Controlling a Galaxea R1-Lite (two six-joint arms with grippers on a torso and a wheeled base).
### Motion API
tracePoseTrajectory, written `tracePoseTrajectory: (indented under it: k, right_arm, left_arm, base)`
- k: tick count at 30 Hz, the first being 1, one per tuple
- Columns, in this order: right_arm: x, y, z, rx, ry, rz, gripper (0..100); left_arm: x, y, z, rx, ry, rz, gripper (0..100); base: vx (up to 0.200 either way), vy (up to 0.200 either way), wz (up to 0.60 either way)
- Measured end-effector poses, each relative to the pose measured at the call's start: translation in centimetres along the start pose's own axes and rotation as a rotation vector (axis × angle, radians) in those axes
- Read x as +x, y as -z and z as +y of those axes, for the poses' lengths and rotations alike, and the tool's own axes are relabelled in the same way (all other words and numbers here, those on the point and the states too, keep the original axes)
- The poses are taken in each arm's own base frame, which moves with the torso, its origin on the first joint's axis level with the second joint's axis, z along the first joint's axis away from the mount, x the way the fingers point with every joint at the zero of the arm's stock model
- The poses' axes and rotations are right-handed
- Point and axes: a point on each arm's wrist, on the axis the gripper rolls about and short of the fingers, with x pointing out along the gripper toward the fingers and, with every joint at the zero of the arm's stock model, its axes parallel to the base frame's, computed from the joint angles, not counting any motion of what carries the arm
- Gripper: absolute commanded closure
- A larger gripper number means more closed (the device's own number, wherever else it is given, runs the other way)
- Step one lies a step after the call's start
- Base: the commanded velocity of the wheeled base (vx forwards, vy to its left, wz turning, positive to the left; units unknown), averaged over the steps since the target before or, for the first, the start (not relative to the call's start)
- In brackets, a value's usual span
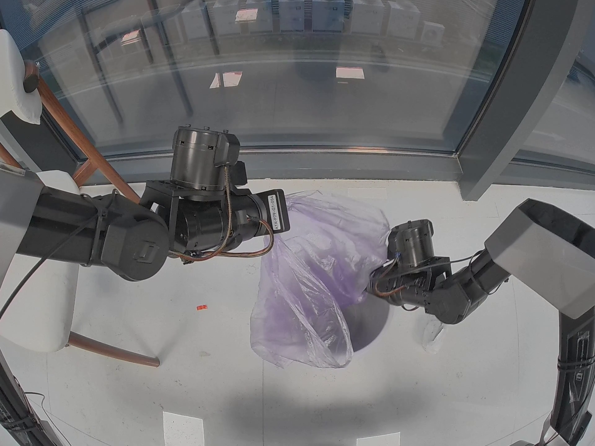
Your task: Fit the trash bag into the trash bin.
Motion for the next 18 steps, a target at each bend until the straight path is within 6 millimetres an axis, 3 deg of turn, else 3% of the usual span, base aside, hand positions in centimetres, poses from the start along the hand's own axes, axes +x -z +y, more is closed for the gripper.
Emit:
tracePoseTrajectory:
  k: [4, 10, 15, 18]
  right_arm:
    - [0.4, 1.6, -0.2, -0.024, 0.017, 0.043, 100]
    - [0.4, 1.8, -0.8, -0.02, 0.06, 0.041, 100]
    - [-1.0, 1.1, -0.3, -0.018, 0.082, 0.044, 100]
    - [-2.9, -0.2, 0.7, -0.01, 0.086, 0.038, 100]
  left_arm:
    - [0.0, -0.3, 0.1, -0.002, -0.002, -0.008, 100]
    - [0.6, -0.9, -0.1, -0.003, 0.007, -0.028, 100]
    - [1.6, -2.0, -0.6, -0.003, 0.023, -0.062, 100]
    - [2.4, -2.2, -0.9, -0.002, 0.027, -0.065, 100]
  base:
    - [0.0, 0.0, 0.0]
    - [0.0, 0.0, 0.0]
    - [0.0, 0.0, 0.0]
    - [0.0, 0.0, 0.0]
